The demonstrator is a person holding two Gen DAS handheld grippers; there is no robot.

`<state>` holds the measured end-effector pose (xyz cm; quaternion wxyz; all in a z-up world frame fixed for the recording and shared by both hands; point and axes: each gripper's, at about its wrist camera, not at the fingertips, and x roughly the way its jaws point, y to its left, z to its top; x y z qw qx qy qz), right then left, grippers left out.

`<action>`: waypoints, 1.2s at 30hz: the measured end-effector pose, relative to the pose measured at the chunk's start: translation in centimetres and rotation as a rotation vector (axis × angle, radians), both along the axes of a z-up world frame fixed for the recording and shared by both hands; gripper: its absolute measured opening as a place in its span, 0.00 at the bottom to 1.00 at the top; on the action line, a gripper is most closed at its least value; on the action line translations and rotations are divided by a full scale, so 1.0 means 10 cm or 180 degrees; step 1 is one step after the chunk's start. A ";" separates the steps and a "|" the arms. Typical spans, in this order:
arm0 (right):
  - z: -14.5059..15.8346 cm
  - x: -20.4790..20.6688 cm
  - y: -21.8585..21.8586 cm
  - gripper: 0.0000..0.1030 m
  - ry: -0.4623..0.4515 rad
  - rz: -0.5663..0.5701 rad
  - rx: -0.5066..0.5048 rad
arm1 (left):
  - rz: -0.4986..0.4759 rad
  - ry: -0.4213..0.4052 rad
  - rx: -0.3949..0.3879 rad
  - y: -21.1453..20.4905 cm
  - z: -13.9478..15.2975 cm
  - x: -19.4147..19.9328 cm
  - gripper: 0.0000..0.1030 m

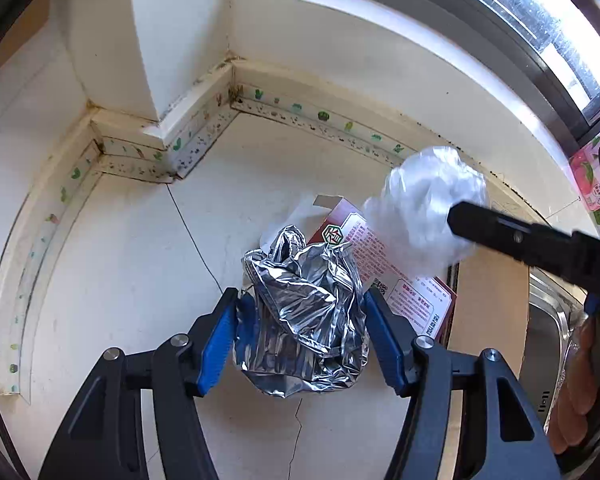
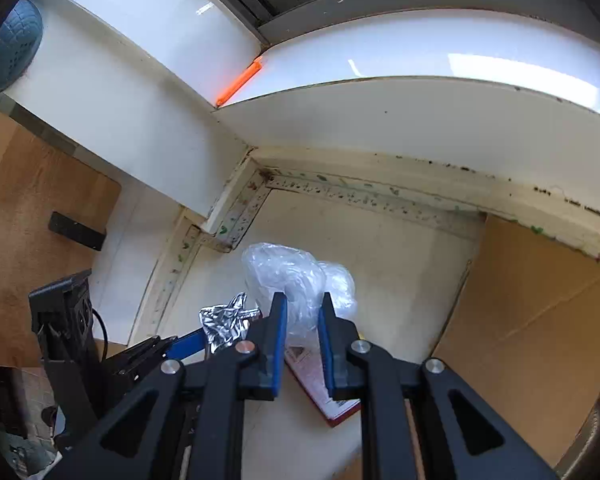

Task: Collect trash
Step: 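Grasp the crumpled foil with the left tool while the right grasps the clear plastic bag, then lower the right tool with the plastic bag toward the red box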

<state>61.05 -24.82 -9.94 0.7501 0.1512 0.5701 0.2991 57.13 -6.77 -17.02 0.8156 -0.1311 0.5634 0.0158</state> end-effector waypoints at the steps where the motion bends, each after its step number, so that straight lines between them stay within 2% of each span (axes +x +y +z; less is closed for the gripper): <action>1: 0.00 -0.02 0.00 0.15 0.0062 0.0000 0.0074 | 0.0005 -0.0022 0.0021 -0.02 0.04 -0.03 0.59; 5: -0.04 -0.11 0.02 0.15 0.0284 0.0006 0.0291 | -0.0016 -0.0097 0.0119 -0.09 0.16 -0.13 0.59; 10: -0.12 -0.19 0.07 0.15 0.0313 0.0061 -0.0001 | -0.0060 -0.0087 0.0164 -0.10 0.18 -0.11 0.59; 13: -0.08 -0.22 0.08 0.15 0.0197 0.0073 -0.0180 | -0.0047 -0.0081 0.0156 -0.09 0.17 -0.09 0.59; 15: -0.06 -0.23 0.13 0.20 0.0096 0.0117 -0.0394 | -0.0041 -0.0074 0.0147 -0.07 0.16 -0.09 0.59; 17: -0.04 -0.26 0.16 0.37 -0.0028 0.0164 -0.0626 | -0.0046 -0.0076 0.0140 -0.06 0.15 -0.11 0.59; 19: -0.03 -0.29 0.21 0.45 -0.0198 0.0232 -0.0853 | -0.0054 -0.0072 0.0145 -0.06 0.15 -0.12 0.59; 22: -0.03 -0.30 0.29 0.49 -0.0390 0.0346 -0.1043 | -0.0052 -0.0085 0.0143 -0.05 0.16 -0.12 0.59; 28: -0.13 -0.19 0.37 0.64 -0.0433 0.0593 -0.0993 | -0.0047 -0.0070 0.0156 -0.04 0.16 -0.13 0.59; 31: -0.25 -0.11 0.37 0.68 -0.0217 0.0721 -0.0814 | -0.0015 -0.0050 0.0155 -0.02 0.14 -0.13 0.59; 36: -0.44 0.01 0.35 0.73 0.0000 0.0742 -0.0614 | 0.0069 -0.0033 0.0119 0.01 0.12 -0.10 0.59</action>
